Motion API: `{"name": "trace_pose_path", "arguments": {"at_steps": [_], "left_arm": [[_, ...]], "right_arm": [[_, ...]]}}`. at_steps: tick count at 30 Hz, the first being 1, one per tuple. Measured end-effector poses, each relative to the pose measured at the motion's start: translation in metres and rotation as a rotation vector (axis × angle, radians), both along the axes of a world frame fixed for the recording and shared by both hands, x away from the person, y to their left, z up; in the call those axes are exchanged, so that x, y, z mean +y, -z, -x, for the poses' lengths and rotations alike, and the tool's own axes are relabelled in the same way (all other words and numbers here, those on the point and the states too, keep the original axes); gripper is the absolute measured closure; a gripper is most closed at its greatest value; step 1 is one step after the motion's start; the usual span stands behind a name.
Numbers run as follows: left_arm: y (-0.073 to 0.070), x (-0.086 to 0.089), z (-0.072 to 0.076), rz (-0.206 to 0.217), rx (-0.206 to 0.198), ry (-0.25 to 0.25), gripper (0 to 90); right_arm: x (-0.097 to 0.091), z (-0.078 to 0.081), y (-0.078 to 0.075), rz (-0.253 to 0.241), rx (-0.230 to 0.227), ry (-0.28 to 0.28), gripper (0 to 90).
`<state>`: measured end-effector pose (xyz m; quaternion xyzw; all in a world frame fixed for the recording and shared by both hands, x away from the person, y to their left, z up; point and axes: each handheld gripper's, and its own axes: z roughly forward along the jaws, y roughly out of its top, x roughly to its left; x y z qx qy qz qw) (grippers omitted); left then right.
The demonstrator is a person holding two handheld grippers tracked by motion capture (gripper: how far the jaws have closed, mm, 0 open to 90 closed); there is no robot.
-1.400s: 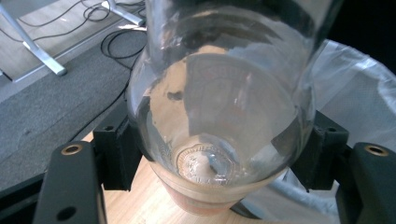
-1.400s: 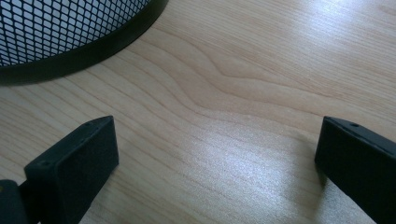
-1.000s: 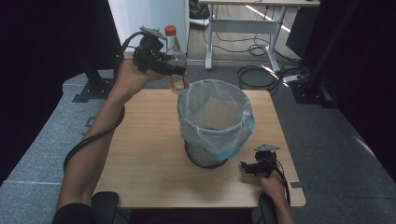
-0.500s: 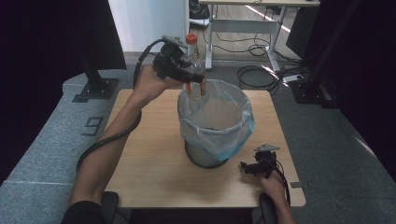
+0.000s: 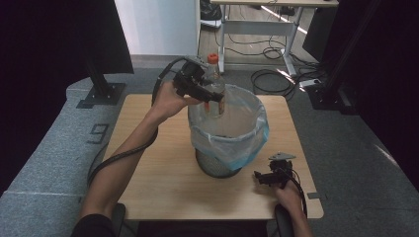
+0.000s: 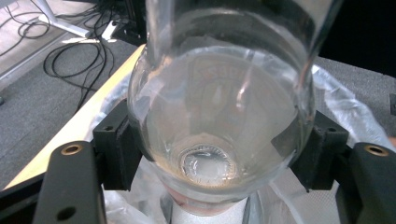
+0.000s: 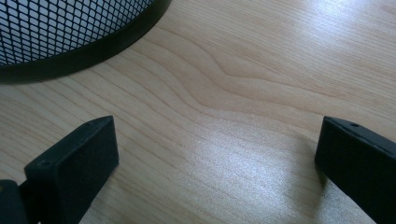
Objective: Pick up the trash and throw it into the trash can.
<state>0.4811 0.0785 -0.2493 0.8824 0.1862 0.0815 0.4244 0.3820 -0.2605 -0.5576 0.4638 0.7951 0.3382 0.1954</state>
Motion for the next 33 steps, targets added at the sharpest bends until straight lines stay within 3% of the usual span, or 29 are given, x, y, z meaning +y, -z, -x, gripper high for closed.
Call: {"name": "trace_pose_path", "arguments": {"at_steps": [18, 26, 28, 30, 33], "left_arm": [[0.037, 0.004, 0.008, -0.031, 0.001, 0.03, 27.9], [0.051, 0.007, 0.004, -0.068, 0.021, 0.03, 27.7], [0.05, 0.01, 0.004, -0.006, 0.018, 0.02, 27.2], [0.045, 0.015, 0.004, 0.049, 0.018, 0.02, 20.2], [0.039, 0.022, 0.005, 0.055, -0.01, 0.006, 13.3]], "right_arm": [[0.0, 0.0, 0.0, 0.0, 0.0, 0.0, 0.0], [0.0, 0.0, 0.0, 0.0, 0.0, -0.001, 0.0], [0.0, 0.0, 0.0, 0.0, 0.0, -0.001, 0.0], [0.0, 0.0, 0.0, 0.0, 0.0, 0.0, 0.0], [0.0, 0.0, 0.0, -0.001, -0.002, -0.006, 0.0]]}}
